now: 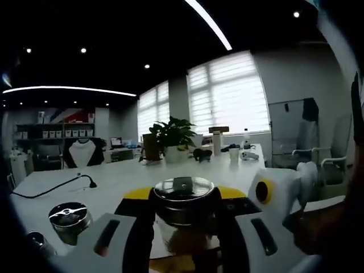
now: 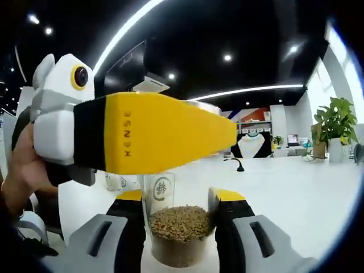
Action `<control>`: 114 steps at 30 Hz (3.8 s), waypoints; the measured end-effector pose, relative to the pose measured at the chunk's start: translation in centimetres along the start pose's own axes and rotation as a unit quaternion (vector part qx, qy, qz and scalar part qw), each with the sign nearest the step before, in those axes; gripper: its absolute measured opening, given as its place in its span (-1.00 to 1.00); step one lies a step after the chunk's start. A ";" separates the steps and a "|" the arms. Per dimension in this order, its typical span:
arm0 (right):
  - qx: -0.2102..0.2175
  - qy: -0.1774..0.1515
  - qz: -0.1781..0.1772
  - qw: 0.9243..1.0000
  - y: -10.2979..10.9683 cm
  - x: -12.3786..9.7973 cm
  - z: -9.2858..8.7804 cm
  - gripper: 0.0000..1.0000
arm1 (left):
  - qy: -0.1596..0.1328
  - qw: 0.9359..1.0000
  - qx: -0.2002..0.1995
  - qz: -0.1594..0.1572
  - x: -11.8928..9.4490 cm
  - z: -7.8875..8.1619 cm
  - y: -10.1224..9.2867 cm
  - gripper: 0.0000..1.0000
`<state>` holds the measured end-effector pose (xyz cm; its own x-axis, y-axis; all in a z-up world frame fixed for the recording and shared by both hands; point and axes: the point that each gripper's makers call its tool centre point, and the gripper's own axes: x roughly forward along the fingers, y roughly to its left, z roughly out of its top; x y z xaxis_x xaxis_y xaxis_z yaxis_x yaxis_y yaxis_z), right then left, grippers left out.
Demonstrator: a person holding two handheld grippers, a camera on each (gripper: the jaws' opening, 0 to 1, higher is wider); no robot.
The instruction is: Rotate the seasoning bottle until the label or dispensing opening points toward the visible target arrow and the bottle remains upright within the marked orientation range
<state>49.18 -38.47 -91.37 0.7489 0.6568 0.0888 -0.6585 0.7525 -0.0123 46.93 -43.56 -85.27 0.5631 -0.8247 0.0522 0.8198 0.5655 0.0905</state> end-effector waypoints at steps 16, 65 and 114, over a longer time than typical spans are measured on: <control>0.013 -0.021 0.101 0.995 2.9 -0.7 1.4 -0.11 | 0.000 0.993 -0.012 -0.116 -1.0 0.8 -1.7 -0.09; -0.018 0.004 0.028 0.999 0.4 -1.1 0.4 -0.11 | -0.003 1.000 0.015 -0.028 0.7 -0.5 -0.9 -0.11; -0.046 0.059 0.015 0.997 -1.9 0.5 -3.3 -0.14 | -0.011 0.990 -0.022 0.141 2.5 -2.7 6.3 -0.11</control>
<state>51.03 -39.44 -94.57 0.7367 0.6755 -0.0305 -0.6744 0.7308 -0.1054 53.79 -42.02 -87.25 0.7682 -0.6338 0.0911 0.6343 0.7726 0.0266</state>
